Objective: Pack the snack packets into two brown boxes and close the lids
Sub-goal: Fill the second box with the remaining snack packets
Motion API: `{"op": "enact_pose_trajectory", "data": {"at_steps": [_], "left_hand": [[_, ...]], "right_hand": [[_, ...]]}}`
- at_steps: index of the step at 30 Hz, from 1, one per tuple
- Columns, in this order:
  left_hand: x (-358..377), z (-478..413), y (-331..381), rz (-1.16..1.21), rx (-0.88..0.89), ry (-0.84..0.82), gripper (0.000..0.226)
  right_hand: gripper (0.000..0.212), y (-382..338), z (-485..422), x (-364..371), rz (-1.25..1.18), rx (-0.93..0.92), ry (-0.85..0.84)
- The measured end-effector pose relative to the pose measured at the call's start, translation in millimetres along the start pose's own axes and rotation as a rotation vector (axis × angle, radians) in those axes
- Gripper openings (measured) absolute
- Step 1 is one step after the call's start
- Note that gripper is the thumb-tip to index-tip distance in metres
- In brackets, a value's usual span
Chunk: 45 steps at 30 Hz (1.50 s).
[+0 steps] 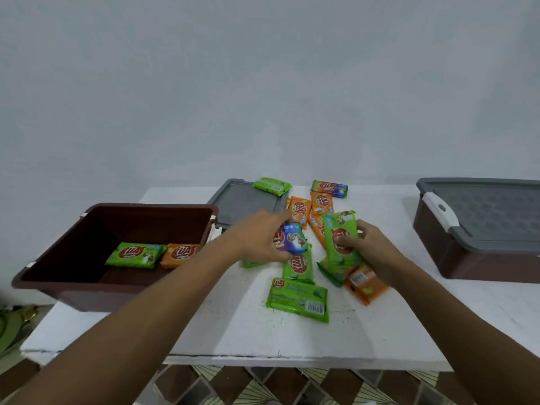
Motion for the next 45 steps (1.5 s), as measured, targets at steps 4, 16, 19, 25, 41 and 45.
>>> {"op": "enact_pose_trajectory", "data": {"at_steps": [4,16,19,25,41,45], "left_hand": [[-39,22,-27,-0.082,-0.006,0.043,0.065],[-63,112,-209,0.005,-0.088,-0.154,0.024],[-42,126,-240,0.032,-0.042,-0.287,0.011],[8,145,-274,-0.049,0.015,-0.530,0.025],[17,143,-282,-0.142,0.137,-0.551,0.023],[16,143,-278,-0.199,0.157,-0.567,0.026]], "right_hand": [[0.052,-39,10,45,-0.107,-0.061,-0.132],[0.018,-135,27,231,0.279,-0.360,-0.265],[0.018,-133,29,284,0.751,-0.399,-0.388],[0.015,-70,22,358,1.524,-0.367,-0.609],[0.025,-28,13,359,1.856,-0.409,-0.657],[0.021,-32,12,359,1.855,-0.376,-0.655]]}}
Point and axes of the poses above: each hand's wrist, its own z-axis away from the middle knuckle, its own x-axis out of the palm, y = z × x, the point moved 5 cm from there along -z, towards the middle knuckle, and after that the axes turned 6 degrees about -z, right-handed, at the moved point
